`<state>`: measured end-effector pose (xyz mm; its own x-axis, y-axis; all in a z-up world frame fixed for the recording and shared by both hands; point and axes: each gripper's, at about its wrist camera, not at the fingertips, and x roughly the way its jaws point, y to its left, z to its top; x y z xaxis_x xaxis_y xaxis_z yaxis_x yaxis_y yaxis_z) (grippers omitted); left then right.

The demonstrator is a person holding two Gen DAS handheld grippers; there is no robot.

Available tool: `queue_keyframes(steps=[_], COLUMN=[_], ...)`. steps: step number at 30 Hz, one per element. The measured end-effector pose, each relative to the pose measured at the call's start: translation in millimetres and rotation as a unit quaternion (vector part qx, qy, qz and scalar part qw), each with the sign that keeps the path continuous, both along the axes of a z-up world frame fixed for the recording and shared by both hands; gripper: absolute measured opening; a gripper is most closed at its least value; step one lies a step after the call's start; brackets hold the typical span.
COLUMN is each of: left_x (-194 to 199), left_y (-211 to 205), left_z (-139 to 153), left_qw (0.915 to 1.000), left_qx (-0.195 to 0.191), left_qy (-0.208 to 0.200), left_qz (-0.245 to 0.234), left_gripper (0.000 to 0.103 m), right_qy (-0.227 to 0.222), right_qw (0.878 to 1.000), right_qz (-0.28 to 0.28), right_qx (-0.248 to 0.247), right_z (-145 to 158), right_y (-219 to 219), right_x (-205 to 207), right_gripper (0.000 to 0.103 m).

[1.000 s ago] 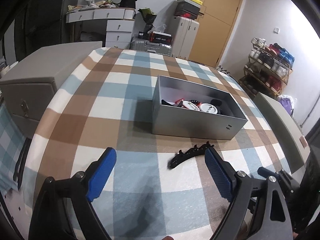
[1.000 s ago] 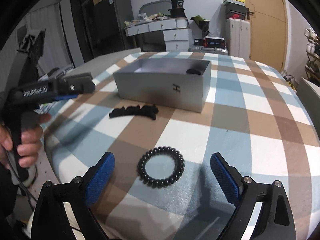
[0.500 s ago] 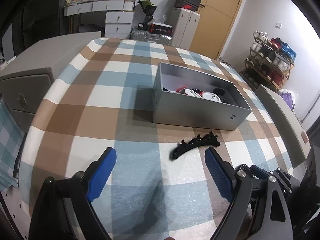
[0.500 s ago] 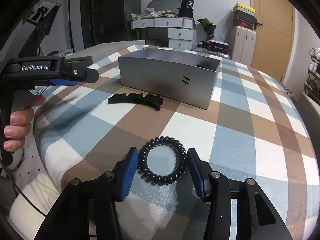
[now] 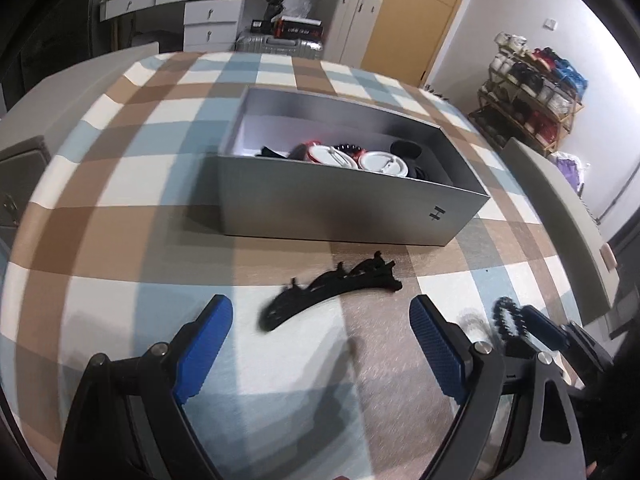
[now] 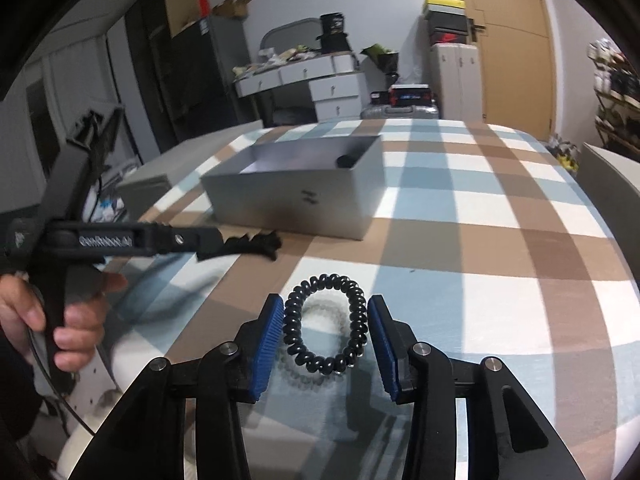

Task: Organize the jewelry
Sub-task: 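Grasp the black coil bracelet with the right gripper while the left gripper grasps the black comb clip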

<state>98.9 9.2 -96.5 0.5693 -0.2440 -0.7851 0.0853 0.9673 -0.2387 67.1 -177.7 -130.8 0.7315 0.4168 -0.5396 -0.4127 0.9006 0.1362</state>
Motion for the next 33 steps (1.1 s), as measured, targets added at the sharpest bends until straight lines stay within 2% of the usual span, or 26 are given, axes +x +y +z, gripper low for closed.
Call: queue_keyframes(steps=[4,6,9,14,18,20,27,28,29,30,33], left_x=[12.1,14.9,20.1,19.9,18.0,15.4,-5.6,-6.7,-11.3,-9.2,-12.6], left_y=[-11.4,-16.8,-30.5,-45.4,-41.8,-42.2,-32.8,-32.2,-30.5,-32.4,-30.8], left_z=[-7.0,-6.7,-8.7,-12.9,-10.8,-10.3,-6.5,-5.9,-4.0,-2.9,0.3], left_qw=[0.9997,0.9996,0.9973,0.9923,0.9935,0.9933,0.9947,0.9948,0.9946,0.9944,0.9941], left_qx=[-0.002,0.013,0.067,0.12,0.109,0.112,0.101,0.101,0.103,0.105,0.108], left_qy=[0.02,0.016,0.019,0.019,0.024,0.021,0.014,0.013,0.008,0.005,0.001], left_qz=[0.011,0.016,0.024,0.024,0.021,0.018,0.01,0.01,0.01,0.01,0.005], left_gripper=[0.087,0.087,0.087,0.089,0.088,0.084,0.083,0.081,0.074,0.071,0.071], right_qy=[-0.006,-0.006,-0.008,-0.007,-0.01,-0.012,-0.01,-0.011,-0.012,-0.013,-0.011], right_qw=[1.0,1.0,1.0,0.999,0.999,0.999,0.999,0.999,0.999,0.999,0.998], right_qz=[0.003,0.005,0.01,0.017,0.017,0.013,0.004,0.003,0.002,0.0,0.002], right_qx=[0.013,0.017,0.026,0.032,0.038,0.042,0.051,0.05,0.049,0.049,0.054], right_z=[2.6,2.7,3.2,1.6,2.9,3.7,5.5,6.1,6.7,7.3,8.5], right_y=[-8.3,-9.7,-12.4,-14.3,-17.3,-19.8,-24.3,-23.7,-23.0,-22.6,-21.7], right_x=[-1.2,-1.4,-1.3,-3.4,-4.8,-4.9,-5.1,-4.9,-5.4,-5.6,-5.1], right_gripper=[0.042,0.042,0.042,0.042,0.043,0.043,0.043,0.043,0.043,0.043,0.043])
